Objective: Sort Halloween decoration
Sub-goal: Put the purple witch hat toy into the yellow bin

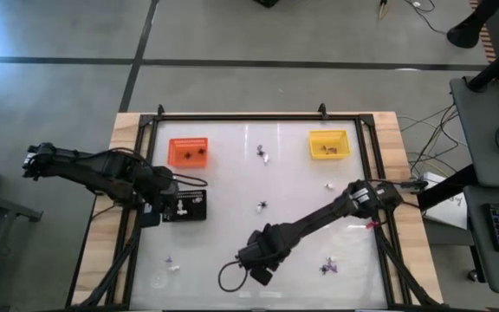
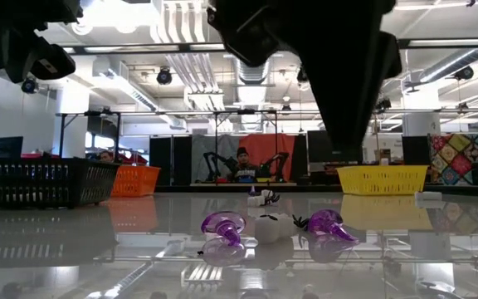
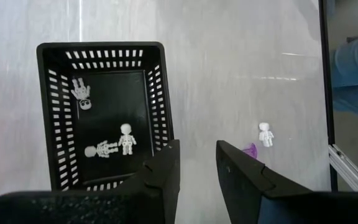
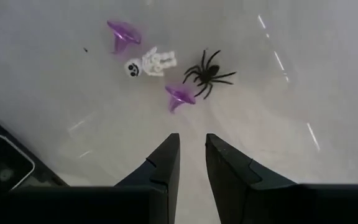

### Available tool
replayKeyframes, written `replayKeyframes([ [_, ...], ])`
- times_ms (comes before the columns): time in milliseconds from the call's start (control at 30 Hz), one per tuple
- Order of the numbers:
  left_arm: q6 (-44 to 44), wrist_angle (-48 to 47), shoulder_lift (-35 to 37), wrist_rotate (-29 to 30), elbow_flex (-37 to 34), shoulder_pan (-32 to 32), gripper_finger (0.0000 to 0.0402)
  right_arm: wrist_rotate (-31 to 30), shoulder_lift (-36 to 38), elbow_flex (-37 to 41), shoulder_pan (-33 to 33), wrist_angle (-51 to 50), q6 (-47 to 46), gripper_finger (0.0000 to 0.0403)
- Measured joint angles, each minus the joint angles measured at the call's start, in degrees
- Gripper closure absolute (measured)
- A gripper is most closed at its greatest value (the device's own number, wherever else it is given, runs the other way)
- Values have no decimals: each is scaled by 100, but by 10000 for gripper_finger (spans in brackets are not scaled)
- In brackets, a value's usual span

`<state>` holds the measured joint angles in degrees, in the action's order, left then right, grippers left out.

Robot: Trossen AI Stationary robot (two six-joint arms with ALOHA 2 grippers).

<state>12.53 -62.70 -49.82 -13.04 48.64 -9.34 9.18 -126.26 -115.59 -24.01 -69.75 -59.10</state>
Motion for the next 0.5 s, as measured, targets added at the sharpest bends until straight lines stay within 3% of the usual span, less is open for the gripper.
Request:
replayKeyframes([
  [267,2,-10,0,-2,0,0,316,30,2,503,-159,973,-366,320],
  [500,5,-41,0,-2,0,0,316,-145,2,769,-201,1067,-694,292],
])
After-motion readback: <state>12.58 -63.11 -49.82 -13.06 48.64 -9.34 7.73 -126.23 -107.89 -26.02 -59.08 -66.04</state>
